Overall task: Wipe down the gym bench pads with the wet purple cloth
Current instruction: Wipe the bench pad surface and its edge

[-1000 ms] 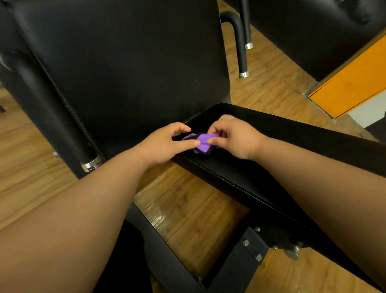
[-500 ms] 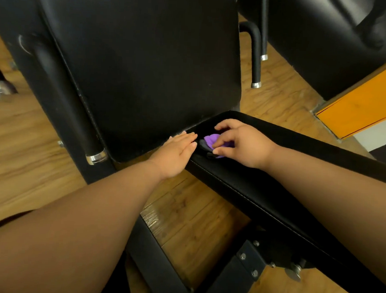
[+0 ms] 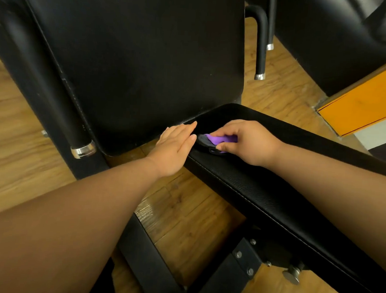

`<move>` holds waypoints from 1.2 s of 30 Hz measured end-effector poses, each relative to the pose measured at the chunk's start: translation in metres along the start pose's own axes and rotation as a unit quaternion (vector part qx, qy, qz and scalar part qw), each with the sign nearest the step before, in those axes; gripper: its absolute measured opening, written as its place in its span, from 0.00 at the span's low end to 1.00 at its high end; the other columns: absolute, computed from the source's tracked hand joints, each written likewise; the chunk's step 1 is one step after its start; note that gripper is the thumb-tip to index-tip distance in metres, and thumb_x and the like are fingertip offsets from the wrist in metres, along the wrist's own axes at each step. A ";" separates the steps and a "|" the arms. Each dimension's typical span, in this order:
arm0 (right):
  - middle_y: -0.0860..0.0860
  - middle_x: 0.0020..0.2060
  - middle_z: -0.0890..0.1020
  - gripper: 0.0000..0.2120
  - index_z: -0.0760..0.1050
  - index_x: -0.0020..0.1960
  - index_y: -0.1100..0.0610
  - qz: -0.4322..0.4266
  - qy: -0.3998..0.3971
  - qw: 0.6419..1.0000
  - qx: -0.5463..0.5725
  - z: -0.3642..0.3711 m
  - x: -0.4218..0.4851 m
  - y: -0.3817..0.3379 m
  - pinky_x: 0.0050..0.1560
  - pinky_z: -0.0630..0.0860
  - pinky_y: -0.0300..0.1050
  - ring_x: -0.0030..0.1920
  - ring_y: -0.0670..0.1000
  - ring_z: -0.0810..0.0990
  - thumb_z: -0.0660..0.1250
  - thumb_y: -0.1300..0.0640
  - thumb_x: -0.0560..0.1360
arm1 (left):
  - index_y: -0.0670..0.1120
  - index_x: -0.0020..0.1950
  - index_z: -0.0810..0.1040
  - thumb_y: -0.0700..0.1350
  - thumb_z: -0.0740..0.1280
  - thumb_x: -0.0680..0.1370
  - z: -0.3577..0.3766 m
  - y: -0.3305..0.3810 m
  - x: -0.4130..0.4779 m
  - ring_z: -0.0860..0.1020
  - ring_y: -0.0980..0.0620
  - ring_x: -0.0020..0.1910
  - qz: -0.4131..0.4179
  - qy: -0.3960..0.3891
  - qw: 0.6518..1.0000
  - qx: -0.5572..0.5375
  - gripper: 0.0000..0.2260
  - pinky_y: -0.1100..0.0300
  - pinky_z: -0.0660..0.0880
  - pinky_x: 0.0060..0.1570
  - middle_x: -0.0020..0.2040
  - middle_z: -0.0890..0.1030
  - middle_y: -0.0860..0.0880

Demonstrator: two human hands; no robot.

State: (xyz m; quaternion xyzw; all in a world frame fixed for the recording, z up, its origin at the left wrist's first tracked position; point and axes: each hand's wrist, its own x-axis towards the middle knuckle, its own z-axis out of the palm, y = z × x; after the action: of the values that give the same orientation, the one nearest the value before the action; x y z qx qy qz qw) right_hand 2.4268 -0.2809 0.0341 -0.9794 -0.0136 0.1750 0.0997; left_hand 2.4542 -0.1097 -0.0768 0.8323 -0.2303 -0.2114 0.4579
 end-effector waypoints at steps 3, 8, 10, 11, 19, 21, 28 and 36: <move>0.45 0.55 0.78 0.15 0.79 0.61 0.50 0.006 0.009 1.000 0.013 -0.001 0.000 -0.003 0.60 0.70 0.39 0.56 0.44 0.75 0.71 0.57 0.75 | 0.54 0.79 0.52 0.52 0.45 0.85 0.001 -0.004 0.001 0.50 0.56 0.77 0.011 0.004 1.000 0.013 0.22 0.59 0.44 0.75 0.78 0.57 0.54; 0.47 0.53 0.78 0.12 0.80 0.59 0.52 0.035 0.054 0.998 0.009 0.015 0.024 -0.026 0.58 0.71 0.40 0.54 0.46 0.75 0.68 0.57 0.76 | 0.52 0.79 0.54 0.51 0.46 0.85 0.003 -0.005 0.004 0.52 0.56 0.76 0.017 0.015 1.000 0.019 0.21 0.59 0.44 0.74 0.77 0.60 0.53; 0.45 0.51 0.76 0.13 0.79 0.61 0.52 0.048 0.056 0.997 0.007 0.014 0.020 -0.026 0.55 0.69 0.38 0.52 0.45 0.74 0.68 0.57 0.77 | 0.52 0.79 0.55 0.51 0.46 0.85 0.003 -0.005 0.004 0.52 0.56 0.76 0.023 0.015 0.999 0.020 0.21 0.59 0.44 0.74 0.77 0.61 0.53; 0.44 0.50 0.75 0.13 0.78 0.61 0.51 0.053 0.056 0.997 0.000 0.011 0.014 -0.023 0.54 0.67 0.38 0.52 0.44 0.74 0.68 0.56 0.77 | 0.52 0.78 0.56 0.51 0.47 0.85 0.002 -0.006 0.004 0.53 0.56 0.76 0.028 0.017 0.999 0.021 0.21 0.59 0.44 0.74 0.76 0.61 0.53; 0.45 0.51 0.74 0.09 0.80 0.55 0.51 0.068 0.063 0.996 -0.013 0.009 0.015 -0.017 0.52 0.67 0.37 0.53 0.46 0.74 0.69 0.57 0.75 | 0.52 0.78 0.58 0.52 0.48 0.85 0.000 -0.009 0.004 0.53 0.56 0.76 0.038 0.014 0.999 0.016 0.21 0.55 0.45 0.77 0.76 0.62 0.53; 0.47 0.53 0.76 0.07 0.80 0.54 0.52 0.083 0.068 0.994 0.006 0.017 0.031 -0.027 0.55 0.69 0.39 0.55 0.47 0.75 0.68 0.57 0.76 | 0.51 0.75 0.62 0.51 0.48 0.85 0.001 -0.009 0.005 0.57 0.55 0.74 0.040 0.017 0.999 0.013 0.20 0.52 0.49 0.76 0.73 0.66 0.52; 0.43 0.49 0.73 0.11 0.80 0.57 0.50 0.071 0.033 0.997 -0.016 -0.001 -0.004 -0.010 0.51 0.65 0.37 0.50 0.42 0.71 0.70 0.55 0.75 | 0.51 0.78 0.57 0.52 0.48 0.85 0.000 -0.010 0.005 0.53 0.56 0.76 0.038 0.008 0.999 0.027 0.21 0.54 0.50 0.76 0.76 0.61 0.53; 0.44 0.49 0.75 0.08 0.80 0.54 0.52 0.089 0.069 0.993 0.035 0.013 0.027 -0.023 0.53 0.67 0.38 0.51 0.44 0.74 0.69 0.57 0.76 | 0.49 0.77 0.60 0.52 0.49 0.84 0.000 -0.009 0.006 0.55 0.55 0.75 0.038 0.022 0.998 0.035 0.21 0.55 0.50 0.76 0.75 0.64 0.52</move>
State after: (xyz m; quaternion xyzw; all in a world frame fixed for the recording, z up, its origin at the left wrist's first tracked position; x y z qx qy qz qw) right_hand 2.4479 -0.2543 0.0175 -0.9823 0.0867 0.1152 0.1192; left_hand 2.4612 -0.1090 -0.0852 0.8428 -0.2586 -0.1679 0.4412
